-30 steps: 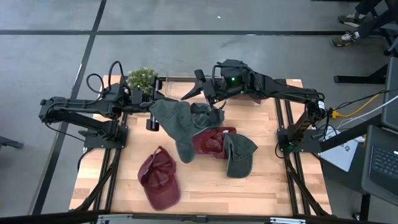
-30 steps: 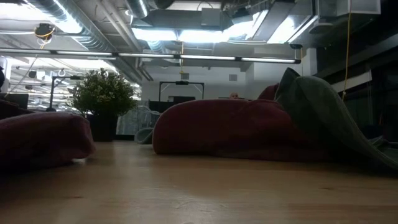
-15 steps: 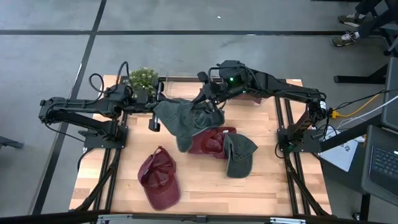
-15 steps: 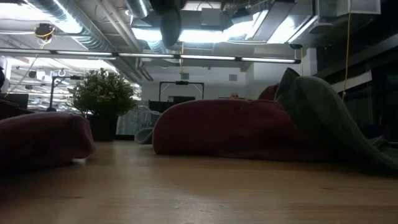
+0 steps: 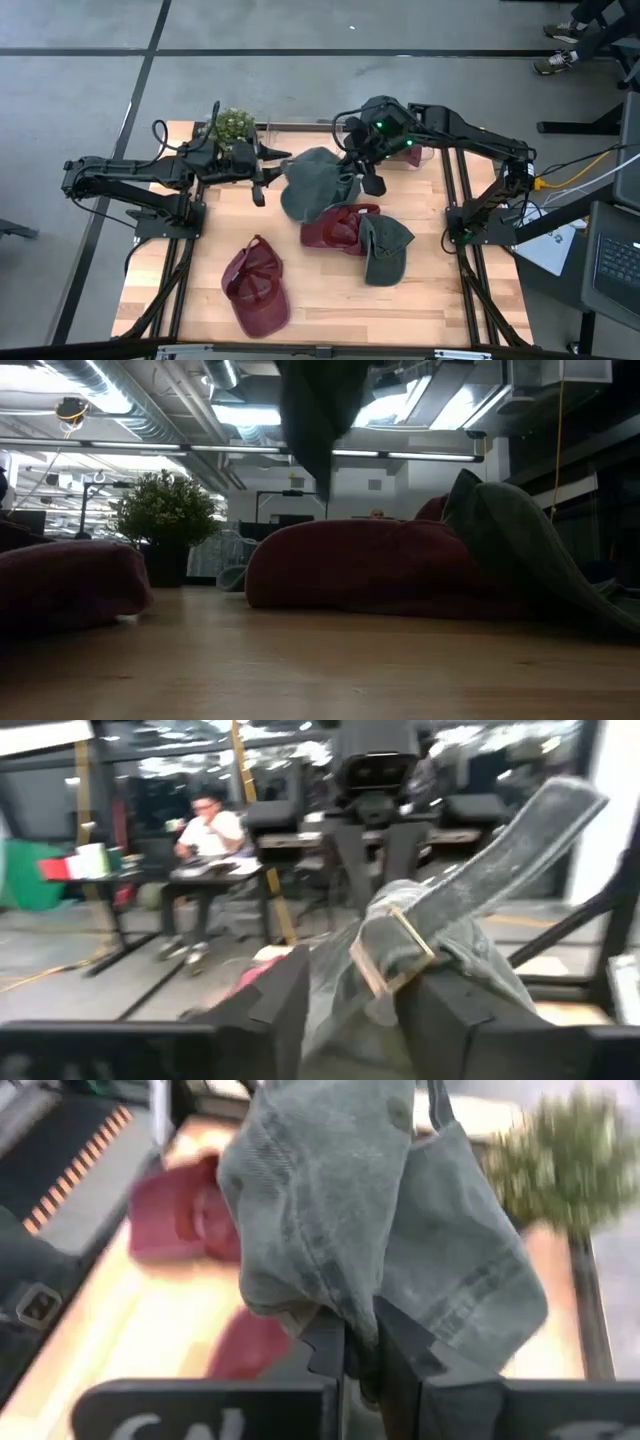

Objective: Pick & Place hat
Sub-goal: Put the bottom left gray cap into the left transparent bin

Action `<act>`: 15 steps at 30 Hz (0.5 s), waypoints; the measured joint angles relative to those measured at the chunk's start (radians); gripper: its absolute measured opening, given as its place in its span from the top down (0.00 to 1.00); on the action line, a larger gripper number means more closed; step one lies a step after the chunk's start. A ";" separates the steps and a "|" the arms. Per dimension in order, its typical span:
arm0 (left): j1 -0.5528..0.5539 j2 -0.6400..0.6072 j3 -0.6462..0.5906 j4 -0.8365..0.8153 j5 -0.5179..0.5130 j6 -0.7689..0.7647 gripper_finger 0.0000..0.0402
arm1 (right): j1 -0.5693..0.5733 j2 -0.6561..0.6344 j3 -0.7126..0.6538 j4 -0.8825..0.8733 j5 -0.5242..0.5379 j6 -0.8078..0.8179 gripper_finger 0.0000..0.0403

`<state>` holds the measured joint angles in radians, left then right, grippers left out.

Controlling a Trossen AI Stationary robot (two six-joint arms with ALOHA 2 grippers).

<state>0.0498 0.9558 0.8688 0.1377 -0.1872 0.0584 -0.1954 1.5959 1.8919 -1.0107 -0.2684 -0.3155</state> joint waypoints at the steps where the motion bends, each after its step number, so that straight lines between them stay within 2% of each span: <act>1: 0.000 0.000 0.000 -0.015 -0.026 0.009 0.63 | -0.003 0.000 0.000 -0.024 0.012 0.010 0.91; 4: 0.000 0.000 0.000 -0.054 -0.098 0.014 0.54 | -0.019 0.002 0.000 -0.091 0.046 0.059 0.91; 8: 0.000 0.008 0.000 -0.063 -0.140 0.008 0.44 | -0.042 0.006 0.000 -0.133 0.093 0.150 0.91; 15: -0.002 0.008 0.000 -0.057 -0.198 0.008 0.39 | -0.072 0.007 0.000 -0.167 0.141 0.300 0.91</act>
<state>0.0482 0.9638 0.8688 0.0805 -0.3854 0.0666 -0.2676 1.6032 1.8919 -1.1777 -0.1273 -0.0153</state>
